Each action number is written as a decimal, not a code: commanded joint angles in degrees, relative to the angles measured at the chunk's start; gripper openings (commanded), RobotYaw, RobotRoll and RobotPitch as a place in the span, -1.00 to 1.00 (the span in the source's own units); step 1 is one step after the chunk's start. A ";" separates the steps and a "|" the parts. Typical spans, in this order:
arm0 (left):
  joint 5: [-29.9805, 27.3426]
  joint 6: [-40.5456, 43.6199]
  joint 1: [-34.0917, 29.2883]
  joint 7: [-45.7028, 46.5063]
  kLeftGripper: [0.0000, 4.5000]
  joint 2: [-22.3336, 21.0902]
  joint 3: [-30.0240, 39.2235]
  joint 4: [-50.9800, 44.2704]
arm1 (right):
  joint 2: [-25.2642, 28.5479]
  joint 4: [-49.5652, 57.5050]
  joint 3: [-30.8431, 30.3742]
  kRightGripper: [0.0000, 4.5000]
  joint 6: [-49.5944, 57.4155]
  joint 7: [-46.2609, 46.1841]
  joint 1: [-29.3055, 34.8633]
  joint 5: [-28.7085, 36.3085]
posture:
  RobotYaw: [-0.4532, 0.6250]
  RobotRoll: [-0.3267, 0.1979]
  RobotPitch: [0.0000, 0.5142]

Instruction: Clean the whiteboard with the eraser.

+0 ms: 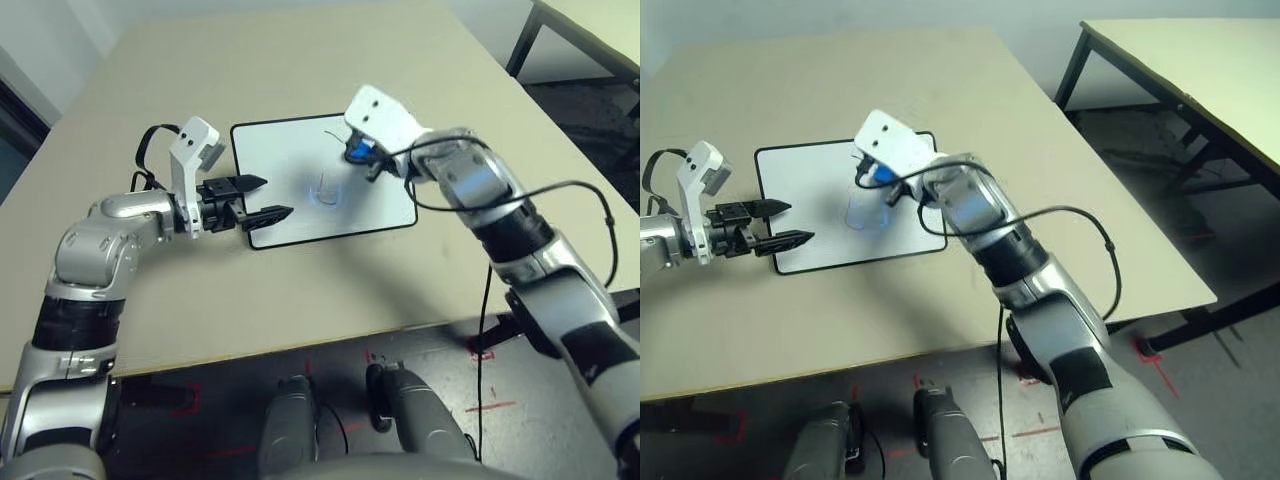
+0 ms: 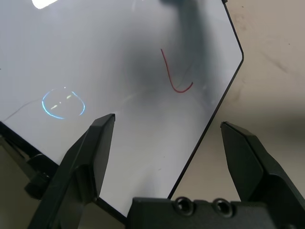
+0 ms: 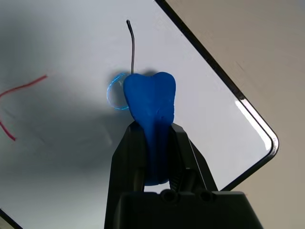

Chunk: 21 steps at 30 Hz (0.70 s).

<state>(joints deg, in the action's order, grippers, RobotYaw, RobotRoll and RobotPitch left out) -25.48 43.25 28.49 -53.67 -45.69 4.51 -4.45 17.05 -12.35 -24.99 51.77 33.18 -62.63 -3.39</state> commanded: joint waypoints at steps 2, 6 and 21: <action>-0.40 0.67 -0.48 -0.21 1.00 -0.63 -0.02 -0.14 | 1.96 11.53 -7.86 -0.74 10.06 6.24 7.35 2.04 | -0.19 0.25 -0.36; -0.28 0.59 -0.27 -0.21 1.00 -0.58 -0.15 0.08 | 5.44 19.77 -12.86 -0.74 15.06 9.66 10.98 3.24 | -0.20 0.25 -0.37; -0.22 0.62 -0.37 -0.08 1.00 -0.70 0.06 0.27 | -3.66 1.58 -3.56 -0.74 -0.13 1.19 2.71 0.39 | -0.18 0.25 -0.36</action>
<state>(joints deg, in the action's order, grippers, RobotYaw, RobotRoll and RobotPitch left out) -25.48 43.57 28.62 -53.74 -45.99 4.49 -4.25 13.31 -11.79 -26.04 50.29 32.52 -61.76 -2.81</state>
